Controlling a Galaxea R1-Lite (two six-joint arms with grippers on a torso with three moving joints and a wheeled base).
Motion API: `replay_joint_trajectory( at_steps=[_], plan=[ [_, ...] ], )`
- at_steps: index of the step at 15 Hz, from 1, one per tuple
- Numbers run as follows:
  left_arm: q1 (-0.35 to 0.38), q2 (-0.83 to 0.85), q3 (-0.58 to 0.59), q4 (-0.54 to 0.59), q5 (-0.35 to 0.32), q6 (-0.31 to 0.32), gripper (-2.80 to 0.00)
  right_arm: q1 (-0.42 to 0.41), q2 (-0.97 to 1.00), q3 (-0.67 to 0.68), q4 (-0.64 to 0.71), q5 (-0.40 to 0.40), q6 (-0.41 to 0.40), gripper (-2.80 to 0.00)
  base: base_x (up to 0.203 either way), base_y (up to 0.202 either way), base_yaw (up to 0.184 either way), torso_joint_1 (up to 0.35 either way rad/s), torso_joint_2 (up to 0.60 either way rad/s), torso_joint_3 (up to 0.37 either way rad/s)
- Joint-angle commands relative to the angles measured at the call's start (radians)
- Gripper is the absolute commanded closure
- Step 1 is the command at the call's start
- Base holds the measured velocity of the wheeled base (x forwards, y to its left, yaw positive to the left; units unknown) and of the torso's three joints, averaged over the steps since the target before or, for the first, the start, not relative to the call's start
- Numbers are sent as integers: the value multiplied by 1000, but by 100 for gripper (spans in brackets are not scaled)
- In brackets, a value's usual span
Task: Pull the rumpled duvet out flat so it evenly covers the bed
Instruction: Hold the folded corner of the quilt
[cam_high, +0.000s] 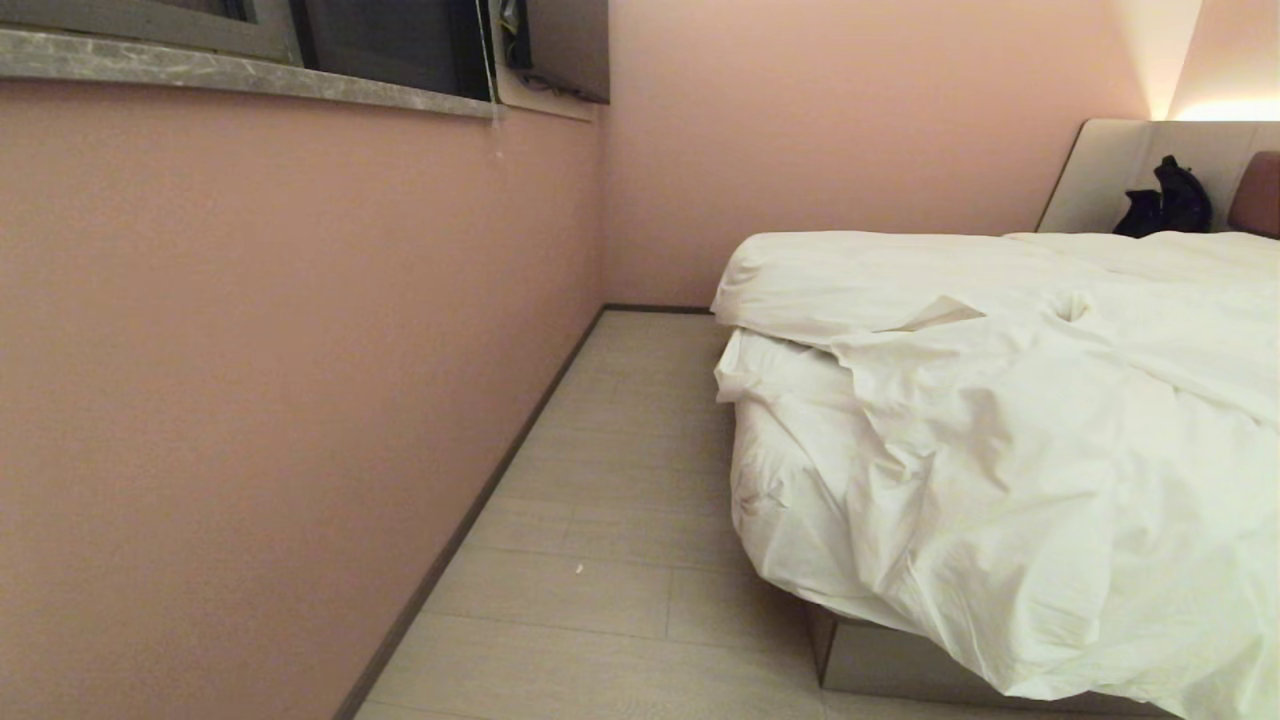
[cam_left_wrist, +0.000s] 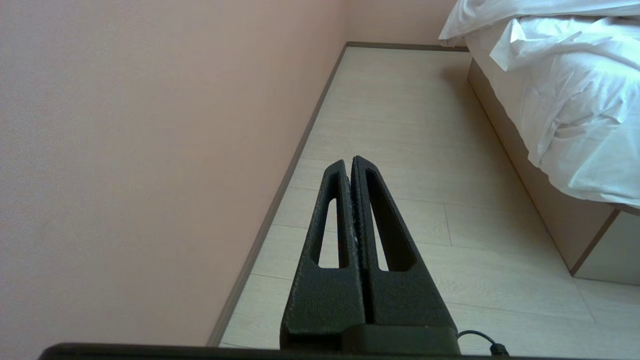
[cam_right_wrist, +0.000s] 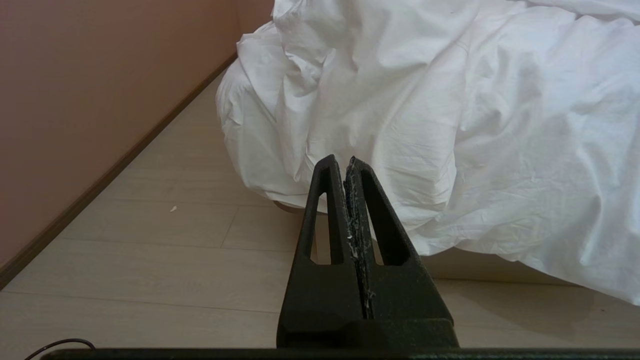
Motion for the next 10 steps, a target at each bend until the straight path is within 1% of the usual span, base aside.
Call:
replay_joint_trajectory(
  at_steps=[1,10],
  plan=[
    [0,0,0,0,0,-1,0,1,0,-1,0,0,0,0,0,0,0,0,0,0],
    [0,0,0,0,0,1,0,1,1,-1,0,0,0,0,0,0,0,0,0,0]
  ],
)
